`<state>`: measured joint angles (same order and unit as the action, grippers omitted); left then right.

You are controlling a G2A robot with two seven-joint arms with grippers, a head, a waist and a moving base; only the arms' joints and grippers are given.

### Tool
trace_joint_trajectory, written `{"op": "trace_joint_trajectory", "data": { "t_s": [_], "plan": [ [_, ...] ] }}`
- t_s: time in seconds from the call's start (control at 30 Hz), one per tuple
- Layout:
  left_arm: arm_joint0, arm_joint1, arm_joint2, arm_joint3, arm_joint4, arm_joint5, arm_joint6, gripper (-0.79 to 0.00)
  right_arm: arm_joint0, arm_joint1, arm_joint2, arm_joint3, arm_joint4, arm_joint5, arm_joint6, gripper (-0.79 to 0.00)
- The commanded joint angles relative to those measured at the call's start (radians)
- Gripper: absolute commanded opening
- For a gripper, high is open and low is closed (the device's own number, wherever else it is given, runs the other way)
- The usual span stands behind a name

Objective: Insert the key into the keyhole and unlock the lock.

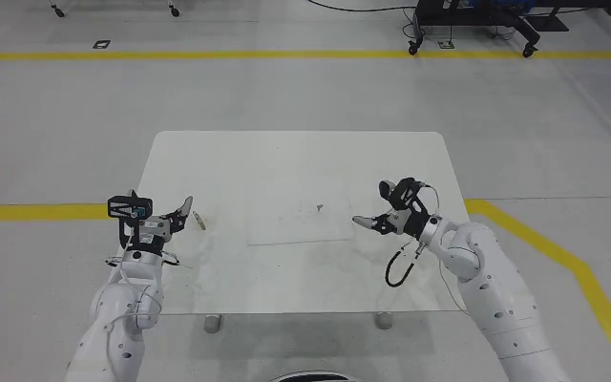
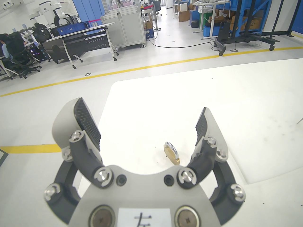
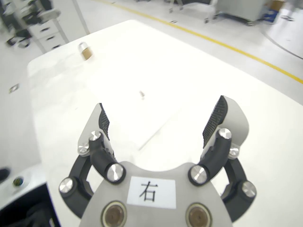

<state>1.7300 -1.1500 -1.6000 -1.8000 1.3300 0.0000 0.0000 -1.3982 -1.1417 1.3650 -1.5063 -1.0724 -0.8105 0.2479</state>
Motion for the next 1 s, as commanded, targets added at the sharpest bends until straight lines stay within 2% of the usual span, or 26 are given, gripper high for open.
{"op": "trace_joint_trajectory", "data": {
  "t_s": [0.0, 0.17, 0.37, 0.57, 0.7, 0.8, 0.83, 0.97],
  "plan": [
    [0.0, 0.0, 0.0, 0.0, 0.0, 0.0, 0.0, 0.0, 0.056, -0.005, -0.056, 0.059, 0.031, -0.087, 0.045, 0.0],
    [0.0, 0.0, 0.0, 0.0, 0.0, 0.0, 0.0, 0.0, 0.161, -0.015, -0.149, 0.178, 0.082, -0.187, 0.09, 0.0],
    [0.0, 0.0, 0.0, 0.0, 0.0, 0.0, 0.0, 0.0, 0.239, -0.024, -0.221, 0.244, 0.127, -0.202, 0.094, 0.0],
    [0.0, 0.0, 0.0, 0.0, 0.0, 0.0, 0.0, 0.0, 0.347, -0.043, -0.301, 0.359, 0.122, -0.176, 0.128, 0.0],
    [0.0, 0.0, 0.0, 0.0, 0.0, 0.0, 0.0, 0.0, 0.412, -0.059, -0.361, 0.413, 0.095, -0.196, 0.137, 0.0],
    [0.0, 0.0, 0.0, 0.0, 0.0, 0.0, 0.0, 0.0, 0.445, -0.068, -0.4, 0.43, 0.028, -0.168, 0.139, -0.031],
    [0.0, 0.0, 0.0, 0.0, 0.0, 0.0, 0.0, 0.0, 0.454, -0.072, -0.412, 0.434, 0.008, -0.151, 0.135, -0.074],
    [0.0, 0.0, 0.0, 0.0, 0.0, 0.0, 0.0, 0.0, 0.491, -0.085, -0.45, 0.474, -0.043, -0.112, 0.12, -0.139]
  ]
}}
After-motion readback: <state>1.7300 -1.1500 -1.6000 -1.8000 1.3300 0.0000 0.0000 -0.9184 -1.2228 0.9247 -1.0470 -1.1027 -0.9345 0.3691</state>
